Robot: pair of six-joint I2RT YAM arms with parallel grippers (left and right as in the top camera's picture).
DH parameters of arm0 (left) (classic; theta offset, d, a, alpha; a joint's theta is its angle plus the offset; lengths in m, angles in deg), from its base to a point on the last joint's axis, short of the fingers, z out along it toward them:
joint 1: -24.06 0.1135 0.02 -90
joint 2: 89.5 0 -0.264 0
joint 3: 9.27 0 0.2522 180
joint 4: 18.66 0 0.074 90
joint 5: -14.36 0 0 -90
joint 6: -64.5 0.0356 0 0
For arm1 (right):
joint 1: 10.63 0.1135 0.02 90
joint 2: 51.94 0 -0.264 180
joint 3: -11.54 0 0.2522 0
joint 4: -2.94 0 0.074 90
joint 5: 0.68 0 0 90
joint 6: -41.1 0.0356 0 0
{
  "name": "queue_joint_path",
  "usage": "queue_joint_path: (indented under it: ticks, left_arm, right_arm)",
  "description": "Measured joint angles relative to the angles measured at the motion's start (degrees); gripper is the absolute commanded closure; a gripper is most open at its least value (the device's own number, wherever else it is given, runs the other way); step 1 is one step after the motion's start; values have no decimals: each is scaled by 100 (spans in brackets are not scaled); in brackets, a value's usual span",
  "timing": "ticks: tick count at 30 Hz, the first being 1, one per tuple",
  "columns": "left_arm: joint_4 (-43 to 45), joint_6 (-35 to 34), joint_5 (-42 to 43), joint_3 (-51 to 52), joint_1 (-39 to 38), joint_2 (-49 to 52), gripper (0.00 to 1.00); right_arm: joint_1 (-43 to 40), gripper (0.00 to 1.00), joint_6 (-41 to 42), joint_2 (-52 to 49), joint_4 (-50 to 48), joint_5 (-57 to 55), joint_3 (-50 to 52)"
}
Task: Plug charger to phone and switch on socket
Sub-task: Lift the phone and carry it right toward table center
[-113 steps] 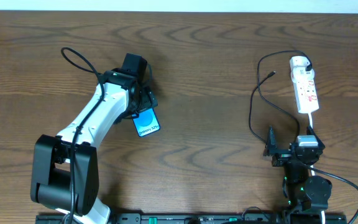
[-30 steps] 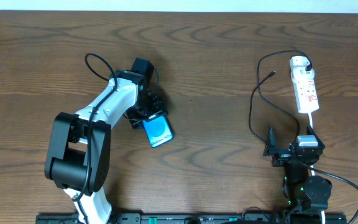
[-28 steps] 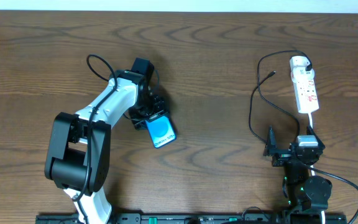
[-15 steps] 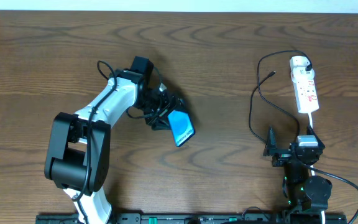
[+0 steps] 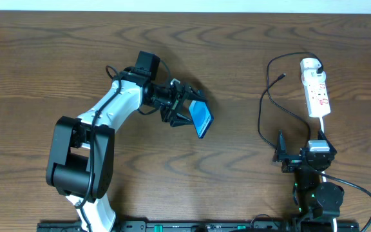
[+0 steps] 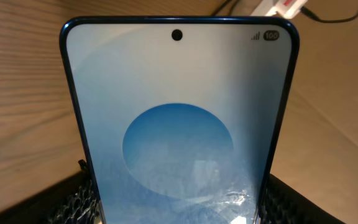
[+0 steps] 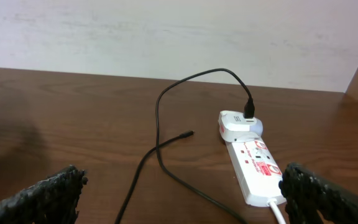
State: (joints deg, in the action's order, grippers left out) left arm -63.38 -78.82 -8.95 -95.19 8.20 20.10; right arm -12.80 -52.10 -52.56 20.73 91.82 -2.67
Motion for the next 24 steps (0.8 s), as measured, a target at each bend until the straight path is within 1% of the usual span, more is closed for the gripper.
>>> queue_joint_path:
  ticks: [3,8,24]
  left_arm:
    - [107,-221,98,0,2,0,30]
    - [122,-367,186,0,0,0,30]
    - [146,-389,219,0,2,0,30]
  right_arm:
    - [0,1,0,0,2,0,0]
    - [0,1,0,0,0,0,-2]
    - [0,1,0,0,2,0,0]
